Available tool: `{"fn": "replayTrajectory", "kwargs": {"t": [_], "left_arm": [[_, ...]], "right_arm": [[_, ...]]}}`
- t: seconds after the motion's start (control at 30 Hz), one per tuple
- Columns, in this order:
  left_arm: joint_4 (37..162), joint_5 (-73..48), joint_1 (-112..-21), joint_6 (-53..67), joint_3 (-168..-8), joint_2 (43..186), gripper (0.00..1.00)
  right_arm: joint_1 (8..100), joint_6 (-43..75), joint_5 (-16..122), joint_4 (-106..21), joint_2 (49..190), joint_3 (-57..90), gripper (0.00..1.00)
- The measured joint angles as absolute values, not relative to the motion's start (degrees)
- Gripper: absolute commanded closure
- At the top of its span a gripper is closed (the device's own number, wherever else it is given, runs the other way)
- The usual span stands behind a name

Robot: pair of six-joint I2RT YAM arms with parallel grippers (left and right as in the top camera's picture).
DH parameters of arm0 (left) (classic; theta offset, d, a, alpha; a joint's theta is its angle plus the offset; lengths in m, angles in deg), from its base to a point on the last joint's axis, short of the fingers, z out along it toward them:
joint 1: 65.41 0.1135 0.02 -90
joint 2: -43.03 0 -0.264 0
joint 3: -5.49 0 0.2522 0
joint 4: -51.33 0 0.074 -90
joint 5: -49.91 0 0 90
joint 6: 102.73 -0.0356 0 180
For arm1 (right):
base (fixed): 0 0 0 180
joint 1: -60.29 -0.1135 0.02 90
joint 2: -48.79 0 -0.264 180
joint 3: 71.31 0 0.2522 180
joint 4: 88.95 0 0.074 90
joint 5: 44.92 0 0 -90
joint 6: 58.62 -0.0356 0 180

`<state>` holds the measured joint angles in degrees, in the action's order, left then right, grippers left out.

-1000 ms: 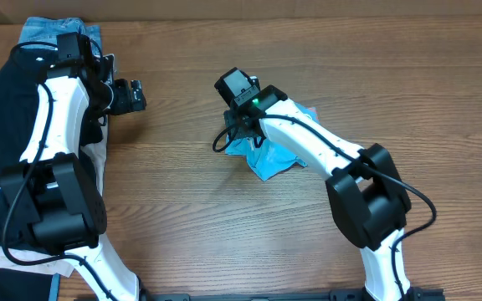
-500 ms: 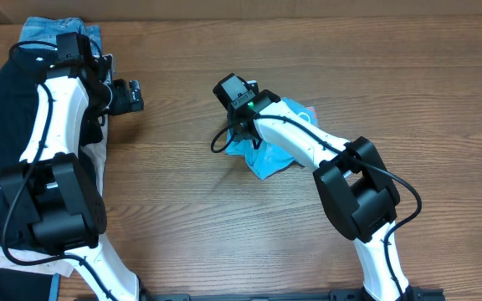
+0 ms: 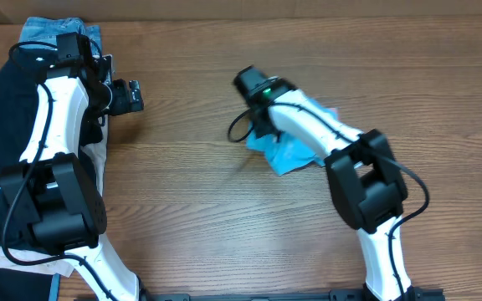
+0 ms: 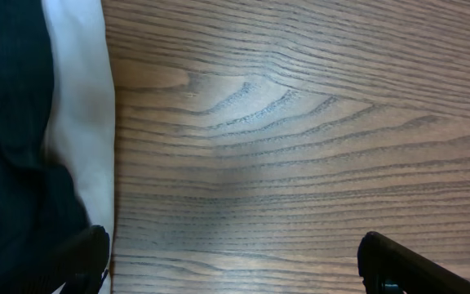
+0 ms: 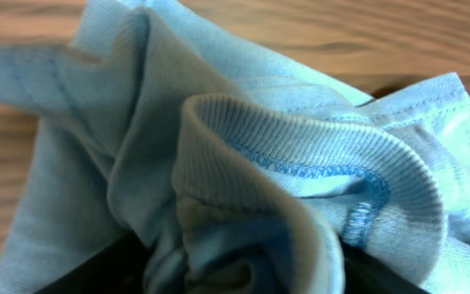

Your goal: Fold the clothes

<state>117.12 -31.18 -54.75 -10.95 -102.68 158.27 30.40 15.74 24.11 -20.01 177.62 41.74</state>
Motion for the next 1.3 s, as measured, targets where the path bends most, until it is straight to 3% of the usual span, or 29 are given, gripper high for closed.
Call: {"fn": "replayTrajectory", "kwargs": {"t": [0.27,0.53,0.6,0.63,0.67,0.73,0.77,1.07,1.3], "left_arm": [[117.03,-31.34,-54.75,-10.97,-102.66,158.27,0.00],[116.92,-31.34,-54.75,-10.97,-102.68,158.27,0.00],[116.96,-31.34,-54.75,-10.99,-102.68,158.27,0.00],[116.99,-31.34,-54.75,-10.99,-102.68,158.27,0.00],[117.03,-31.34,-54.75,-10.99,-102.68,158.27,0.00],[117.16,-31.34,-54.75,-10.99,-102.68,158.27,0.00],[117.18,-31.34,-54.75,-10.99,-102.66,158.27,0.00],[117.31,-31.31,-54.75,-10.99,-102.68,158.27,0.00],[117.18,-31.34,-54.75,-10.99,-102.66,158.27,0.00]], "right_arm": [[43.47,18.91,31.04,-10.54,177.75,45.30,0.24],[47.12,21.47,41.35,0.82,177.19,56.20,0.23],[47.12,21.25,43.56,4.95,176.29,61.08,0.27],[47.12,20.97,44.33,6.85,175.66,63.66,0.34],[47.14,20.66,44.90,8.41,174.91,66.08,0.49],[47.32,19.74,45.70,10.96,173.27,70.22,0.92],[47.60,19.41,46.18,12.12,172.36,71.92,0.96],[58.37,19.52,47.10,15.40,169.30,70.89,0.96],[60.71,25.71,49.14,3.84,169.34,55.42,0.96]]}}
